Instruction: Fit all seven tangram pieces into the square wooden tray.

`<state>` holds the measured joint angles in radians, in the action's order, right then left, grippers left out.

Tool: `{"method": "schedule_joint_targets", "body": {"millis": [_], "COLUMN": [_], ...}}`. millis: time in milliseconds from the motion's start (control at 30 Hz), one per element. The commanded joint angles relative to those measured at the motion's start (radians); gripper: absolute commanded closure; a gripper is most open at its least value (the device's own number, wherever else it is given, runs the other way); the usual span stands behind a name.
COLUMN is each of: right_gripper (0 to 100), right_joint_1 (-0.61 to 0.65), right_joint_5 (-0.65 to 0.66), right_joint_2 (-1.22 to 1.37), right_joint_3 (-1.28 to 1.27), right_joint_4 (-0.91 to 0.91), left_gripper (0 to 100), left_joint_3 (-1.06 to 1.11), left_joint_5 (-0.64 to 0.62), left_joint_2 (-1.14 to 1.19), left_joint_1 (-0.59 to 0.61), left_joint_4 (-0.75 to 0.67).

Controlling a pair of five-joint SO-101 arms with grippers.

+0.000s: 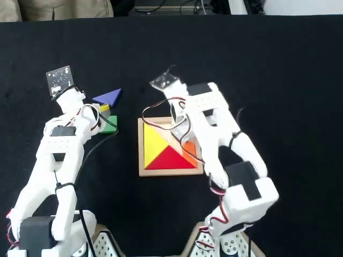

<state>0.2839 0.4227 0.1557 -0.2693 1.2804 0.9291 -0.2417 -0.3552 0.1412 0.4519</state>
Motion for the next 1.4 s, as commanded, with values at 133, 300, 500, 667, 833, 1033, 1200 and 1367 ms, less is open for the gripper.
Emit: {"method": "schedule_joint_targets", "body": {"millis": [133, 300, 500, 667, 833, 1033, 1200, 1367], "right_gripper": [98.7, 98.7, 98.7, 98.7, 98.7, 98.7, 98.7, 98.7], "right_joint_1": [0.021, 0.021, 0.086, 0.12, 0.12, 0.144, 0.189, 0.206], "right_joint_5": [-0.1, -0.101, -0.101, -0.101, -0.098, -0.097, -0.092, -0.048], "right_joint_2": [-0.016, 0.074, 0.148, 0.157, 0.162, 0.162, 0.162, 0.157], "right_joint_3": [0.042, 0.116, 0.137, 0.134, 0.133, 0.131, 0.11, 0.099], "right_joint_4": [-0.126, -0.12, -0.12, -0.118, -0.118, -0.117, -0.124, -0.117], "left_gripper": [74, 74, 74, 74, 74, 74, 74, 74], "left_joint_3": [-0.015, -0.015, -0.013, -0.013, -0.013, -0.013, -0.015, -0.015], "left_joint_5": [-0.006, -0.008, -0.008, -0.008, -0.008, -0.008, -0.008, -0.008], "left_joint_2": [-0.006, -0.006, -0.006, -0.006, -0.006, -0.006, -0.006, -0.006], "left_joint_1": [0.008, 0.008, 0.008, 0.008, 0.008, 0.008, 0.008, 0.008], "left_joint_4": [-0.017, -0.017, -0.017, -0.017, -0.017, -0.017, -0.017, -0.017]}}
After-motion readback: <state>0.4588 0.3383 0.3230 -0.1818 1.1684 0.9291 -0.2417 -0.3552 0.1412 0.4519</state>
